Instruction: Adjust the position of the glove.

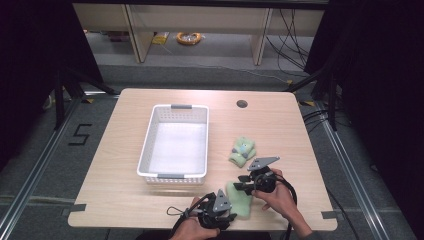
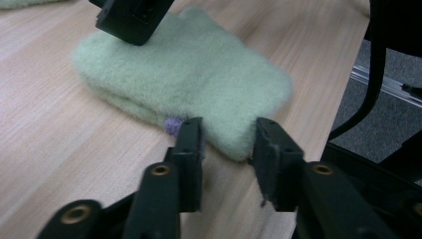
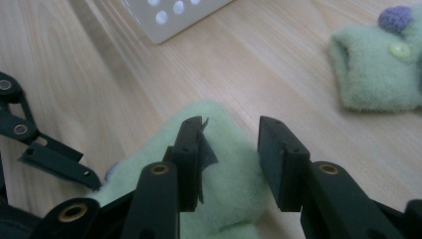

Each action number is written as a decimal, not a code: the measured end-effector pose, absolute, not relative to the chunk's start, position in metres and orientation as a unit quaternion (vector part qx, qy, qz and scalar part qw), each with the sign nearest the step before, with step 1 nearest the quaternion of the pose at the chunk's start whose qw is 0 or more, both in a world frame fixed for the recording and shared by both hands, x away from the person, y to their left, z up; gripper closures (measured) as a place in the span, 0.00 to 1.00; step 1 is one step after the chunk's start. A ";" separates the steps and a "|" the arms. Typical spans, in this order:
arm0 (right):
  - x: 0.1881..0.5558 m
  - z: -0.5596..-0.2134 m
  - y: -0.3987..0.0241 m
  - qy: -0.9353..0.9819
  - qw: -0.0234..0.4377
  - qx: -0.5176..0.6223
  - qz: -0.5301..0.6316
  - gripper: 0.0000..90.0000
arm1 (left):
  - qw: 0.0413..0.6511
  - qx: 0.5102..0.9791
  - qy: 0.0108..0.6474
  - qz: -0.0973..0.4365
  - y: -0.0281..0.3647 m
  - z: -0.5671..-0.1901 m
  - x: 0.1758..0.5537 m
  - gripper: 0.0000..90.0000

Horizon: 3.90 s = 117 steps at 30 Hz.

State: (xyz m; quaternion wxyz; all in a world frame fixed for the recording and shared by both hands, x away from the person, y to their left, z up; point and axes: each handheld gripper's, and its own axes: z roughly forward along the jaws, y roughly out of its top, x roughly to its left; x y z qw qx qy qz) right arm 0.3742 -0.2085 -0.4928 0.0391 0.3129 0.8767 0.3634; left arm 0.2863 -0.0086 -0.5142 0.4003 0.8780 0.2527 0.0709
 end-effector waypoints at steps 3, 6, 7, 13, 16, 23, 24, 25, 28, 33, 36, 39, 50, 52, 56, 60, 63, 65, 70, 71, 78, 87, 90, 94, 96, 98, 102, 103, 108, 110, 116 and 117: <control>0.374 -0.496 -0.209 0.876 0.033 0.318 0.362 0.73 | 0.397 0.877 0.264 0.060 -0.008 -0.514 0.286 0.86; 0.372 -0.496 -0.212 0.870 0.020 0.332 0.365 0.85 | 0.394 0.881 0.253 0.064 -0.003 -0.512 0.289 0.90; 0.373 -0.496 -0.213 0.869 0.022 0.327 0.371 0.89 | 0.394 0.881 0.253 0.064 -0.003 -0.512 0.289 0.92; 0.370 -0.494 -0.220 0.864 0.020 0.333 0.377 0.94 | 0.397 0.878 0.260 0.059 0.004 -0.509 0.291 0.96; 0.365 -0.489 -0.221 0.853 0.017 0.346 0.390 0.95 | 0.405 0.871 0.268 0.071 0.015 -0.502 0.296 0.99; 0.358 -0.485 -0.225 0.826 0.007 0.385 0.412 0.95 | 0.421 0.859 0.285 0.057 0.025 -0.500 0.303 0.87; 0.359 -0.486 -0.228 0.826 0.010 0.390 0.407 0.95 | 0.416 0.864 0.281 0.048 0.023 -0.501 0.301 0.83; 0.360 -0.487 -0.228 0.826 0.012 0.390 0.406 0.95 | 0.416 0.864 0.281 0.048 0.023 -0.501 0.301 0.81; 0.359 -0.488 -0.230 0.822 0.020 0.398 0.407 0.95 | 0.407 0.871 0.272 0.041 0.015 -0.505 0.299 0.70; 0.358 -0.491 -0.233 0.816 0.008 0.403 0.416 0.95 | 0.401 0.874 0.270 0.046 0.009 -0.508 0.298 0.66; 0.358 -0.492 -0.233 0.810 -0.005 0.412 0.418 0.95 | 0.392 0.881 0.258 0.055 0.004 -0.510 0.295 0.66; 0.358 -0.493 -0.233 0.809 -0.006 0.411 0.420 0.95 | 0.387 0.887 0.245 0.060 0.002 -0.511 0.296 0.65; 0.357 -0.491 -0.235 0.810 -0.003 0.410 0.420 0.95 | 0.383 0.888 0.244 0.074 0.003 -0.503 0.303 0.95; 0.356 -0.491 -0.236 0.804 -0.012 0.409 0.431 0.95 | 0.388 0.885 0.246 0.080 0.010 -0.499 0.306 0.95; 0.352 -0.487 -0.237 0.800 -0.009 0.409 0.439 0.95 | 0.389 0.882 0.249 0.095 0.024 -0.494 0.314 0.95; 0.342 -0.482 -0.231 0.795 -0.007 0.405 0.452 0.95 | 0.396 0.874 0.265 0.098 0.037 -0.493 0.322 0.95; 0.337 -0.481 -0.227 0.796 -0.008 0.403 0.451 0.95 | 0.396 0.872 0.269 0.101 0.041 -0.492 0.324 0.95; 0.332 -0.481 -0.223 0.793 -0.016 0.414 0.447 0.95 | 0.395 0.873 0.265 0.105 0.045 -0.492 0.326 0.95; 0.322 -0.485 -0.218 0.800 0.007 0.410 0.437 0.94 | 0.387 0.876 0.267 0.108 0.045 -0.497 0.324 0.95; 0.322 -0.485 -0.218 0.800 0.007 0.410 0.437 0.94 | 0.387 0.876 0.267 0.108 0.045 -0.497 0.324 0.95; 0.308 -0.497 -0.220 0.812 0.008 0.418 0.408 0.89 | 0.381 0.880 0.263 0.105 0.043 -0.505 0.323 0.94; 0.303 -0.499 -0.220 0.820 0.020 0.427 0.380 0.77 | 0.378 0.878 0.274 0.104 0.048 -0.508 0.323 0.91; 0.303 -0.499 -0.220 0.819 0.023 0.430 0.380 0.72 | 0.384 0.875 0.278 0.103 0.050 -0.505 0.321 0.87; 0.303 -0.496 -0.224 0.815 0.032 0.430 0.388 0.59 | 0.398 0.865 0.293 0.090 0.056 -0.502 0.315 0.78; 0.303 -0.494 -0.226 0.815 0.041 0.432 0.383 0.59 | 0.402 0.863 0.294 0.086 0.058 -0.502 0.312 0.75; 0.306 -0.490 -0.231 0.812 0.048 0.421 0.401 0.57 | 0.402 0.862 0.297 0.083 0.062 -0.501 0.308 0.69; 0.310 -0.484 -0.233 0.815 0.075 0.410 0.401 0.58 | 0.406 0.856 0.310 0.078 0.066 -0.500 0.305 0.59; 0.315 -0.482 -0.235 0.820 0.091 0.400 0.399 0.58 | 0.405 0.855 0.315 0.077 0.067 -0.500 0.304 0.56; 0.336 -0.474 -0.238 0.825 0.124 0.382 0.397 0.58 | 0.408 0.841 0.350 0.057 0.073 -0.501 0.303 0.43; 0.351 -0.471 -0.239 0.829 0.133 0.378 0.390 0.57 | 0.411 0.838 0.356 0.053 0.076 -0.501 0.301 0.39; 0.385 -0.471 -0.236 0.838 0.134 0.382 0.366 0.56 | 0.427 0.827 0.362 0.047 0.080 -0.500 0.295 0.34; 0.385 -0.471 -0.236 0.838 0.134 0.382 0.366 0.56 | 0.428 0.828 0.360 0.047 0.081 -0.501 0.294 0.34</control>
